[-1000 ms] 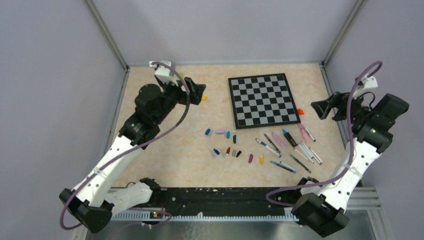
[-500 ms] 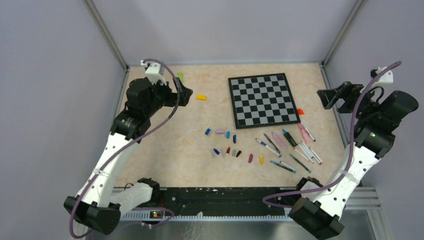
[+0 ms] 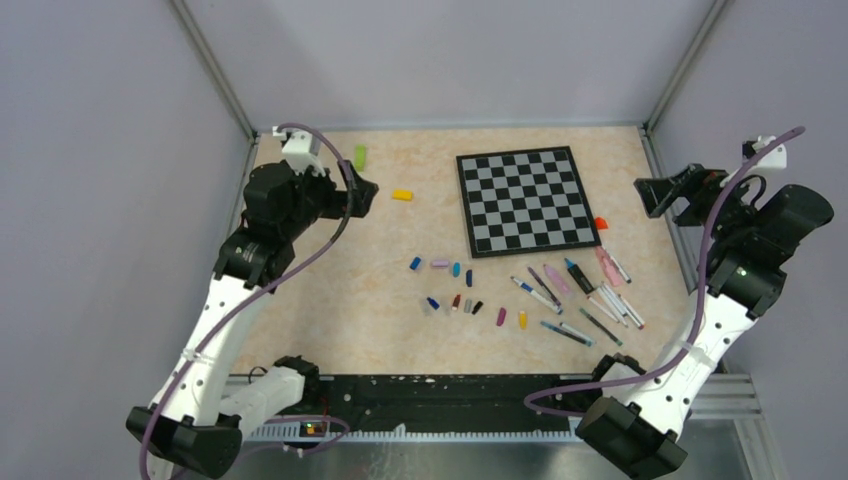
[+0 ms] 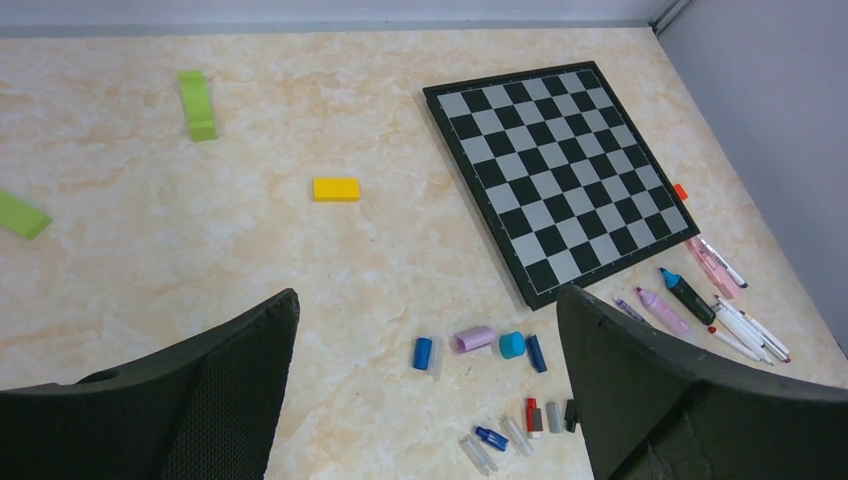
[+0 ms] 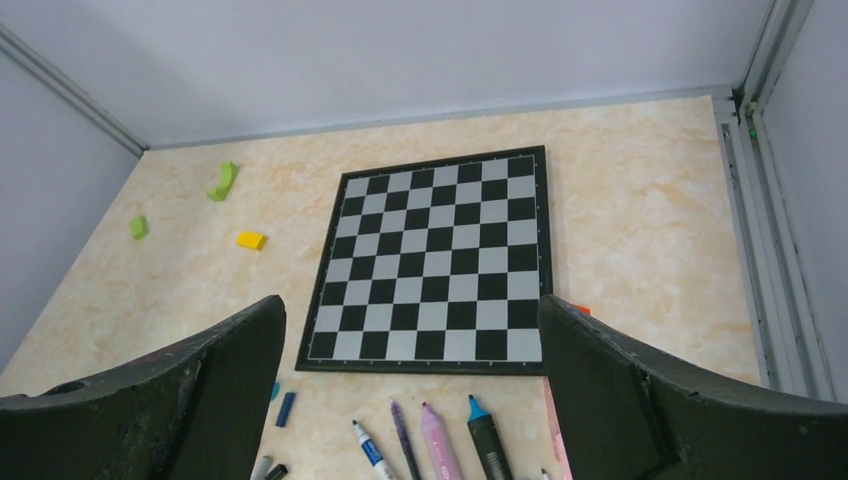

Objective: Open the pen caps
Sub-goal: Reset both arms

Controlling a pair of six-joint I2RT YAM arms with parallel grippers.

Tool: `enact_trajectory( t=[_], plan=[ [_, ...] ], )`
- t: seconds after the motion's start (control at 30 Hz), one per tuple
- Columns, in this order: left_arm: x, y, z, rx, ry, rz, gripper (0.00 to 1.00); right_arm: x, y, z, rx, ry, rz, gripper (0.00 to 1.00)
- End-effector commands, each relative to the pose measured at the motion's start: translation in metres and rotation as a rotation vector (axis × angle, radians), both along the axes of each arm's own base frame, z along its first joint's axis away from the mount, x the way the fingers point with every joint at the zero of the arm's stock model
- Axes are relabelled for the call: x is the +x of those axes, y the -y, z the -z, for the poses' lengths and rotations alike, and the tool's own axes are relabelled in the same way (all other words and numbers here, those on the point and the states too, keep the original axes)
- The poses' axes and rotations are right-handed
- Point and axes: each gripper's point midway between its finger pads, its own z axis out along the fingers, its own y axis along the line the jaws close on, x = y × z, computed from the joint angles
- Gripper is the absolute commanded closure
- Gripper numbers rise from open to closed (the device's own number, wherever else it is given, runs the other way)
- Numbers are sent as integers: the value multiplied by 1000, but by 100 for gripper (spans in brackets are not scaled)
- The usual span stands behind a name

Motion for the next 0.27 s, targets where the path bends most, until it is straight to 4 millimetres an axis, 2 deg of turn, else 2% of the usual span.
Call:
enact_trajectory(
  t=[0.0,0.23],
  plan=[
    [-2,-2,-7,-3,32,2,1,1,5,-6,-23,34,27,7],
    [-6,-5,-6,-3,31,-3,1,3,4,-1,-8,30,13,7]
  ],
)
